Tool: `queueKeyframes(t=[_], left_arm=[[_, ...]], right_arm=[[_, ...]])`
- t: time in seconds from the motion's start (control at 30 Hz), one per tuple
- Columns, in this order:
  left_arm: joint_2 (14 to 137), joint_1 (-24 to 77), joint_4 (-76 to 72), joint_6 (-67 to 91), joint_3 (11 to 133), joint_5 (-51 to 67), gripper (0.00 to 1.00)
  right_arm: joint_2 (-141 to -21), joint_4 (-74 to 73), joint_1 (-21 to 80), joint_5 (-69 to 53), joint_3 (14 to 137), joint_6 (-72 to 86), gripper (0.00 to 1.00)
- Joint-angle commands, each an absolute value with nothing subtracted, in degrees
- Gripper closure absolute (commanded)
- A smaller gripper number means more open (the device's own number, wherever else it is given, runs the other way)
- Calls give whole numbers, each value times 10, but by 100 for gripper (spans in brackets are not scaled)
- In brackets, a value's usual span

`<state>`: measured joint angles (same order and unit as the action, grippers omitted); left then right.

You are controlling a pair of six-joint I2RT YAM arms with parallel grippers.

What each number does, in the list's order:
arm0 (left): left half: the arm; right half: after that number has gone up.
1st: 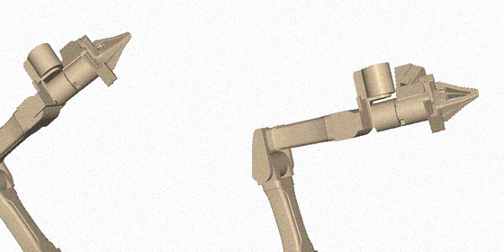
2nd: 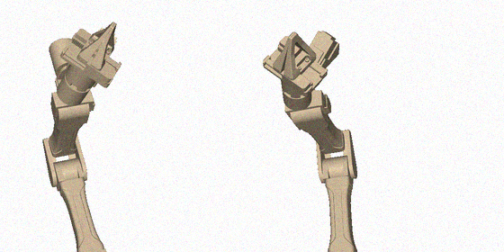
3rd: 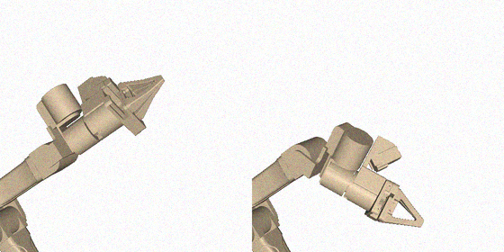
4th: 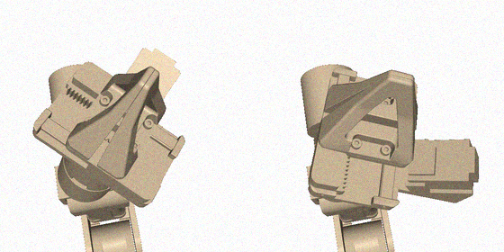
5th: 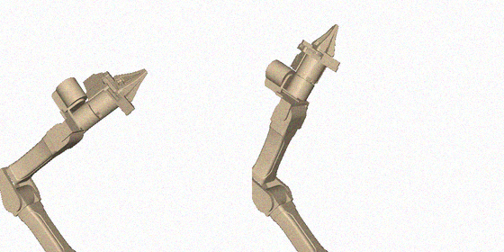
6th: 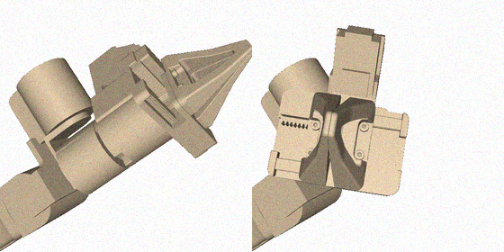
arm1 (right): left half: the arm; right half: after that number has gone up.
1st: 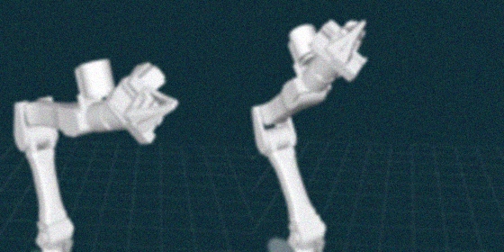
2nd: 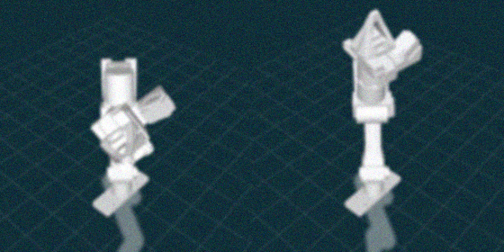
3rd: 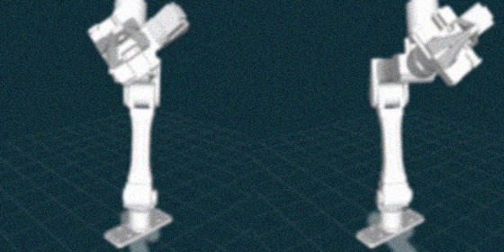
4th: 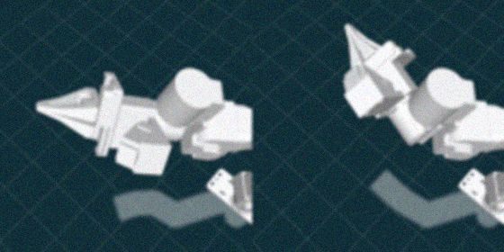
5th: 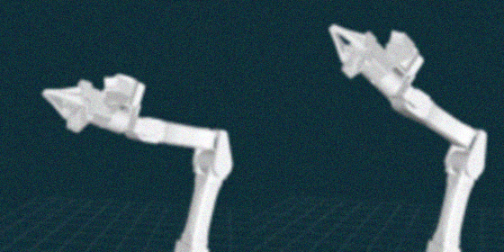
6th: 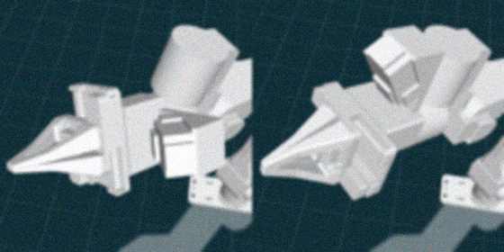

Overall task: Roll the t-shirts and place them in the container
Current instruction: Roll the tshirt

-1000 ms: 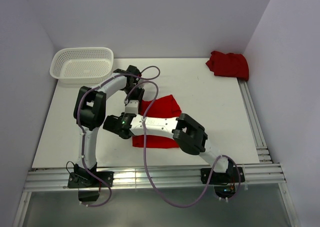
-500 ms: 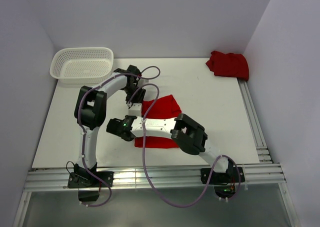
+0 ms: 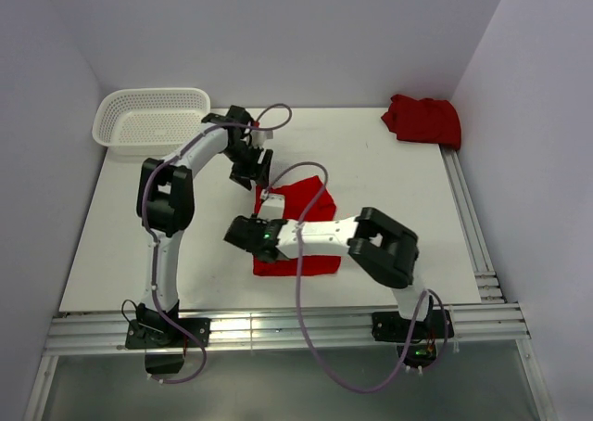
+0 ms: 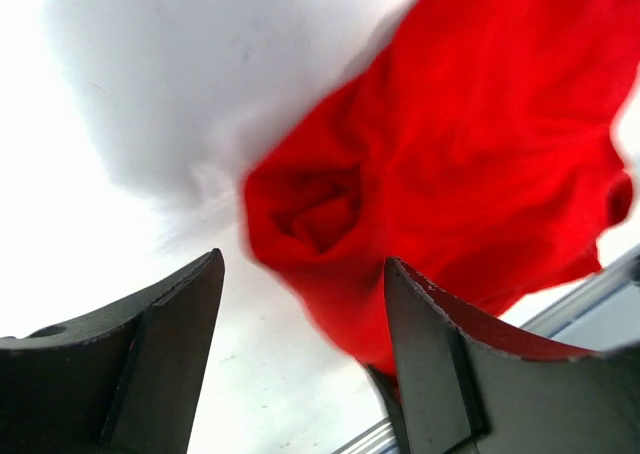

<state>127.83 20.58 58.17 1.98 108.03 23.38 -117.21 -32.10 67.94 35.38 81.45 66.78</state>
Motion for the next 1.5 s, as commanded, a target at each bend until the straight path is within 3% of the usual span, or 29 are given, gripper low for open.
queueKeyframes(t=[0.0, 0.13, 0.4, 0.53, 0.67, 0.77, 0.9, 1.03, 1.17, 1.47], left_arm=[[1245, 171, 597, -12, 1118, 308, 29], [1229, 142, 604, -30, 1105, 354, 28], [1196, 116, 540, -57, 977, 384, 26], [1199, 115, 491, -46, 914, 393, 26], [1215, 116, 465, -30, 894, 388, 34], [1219, 117, 449, -4, 890, 367, 47], [1219, 126, 448, 29, 895, 307, 64], [1218, 137, 449, 36, 893, 252, 68], [1220, 151, 456, 33, 896, 222, 70], [1226, 175, 477, 36, 919, 169, 70]], right_arm=[[-1103, -66, 651, 185, 676, 647, 58], [-1057, 176, 604, 64, 518, 670, 59], [-1113, 476, 559, -77, 453, 732, 60], [-1135, 492, 553, -76, 449, 757, 60], [-1129, 487, 552, -62, 432, 766, 59], [-1109, 412, 552, -30, 443, 754, 56], [-1071, 176, 570, 59, 522, 714, 49], [-1063, -42, 606, 174, 633, 686, 40], [-1079, -221, 633, 244, 725, 693, 39], [-1159, -433, 681, 369, 960, 675, 41]])
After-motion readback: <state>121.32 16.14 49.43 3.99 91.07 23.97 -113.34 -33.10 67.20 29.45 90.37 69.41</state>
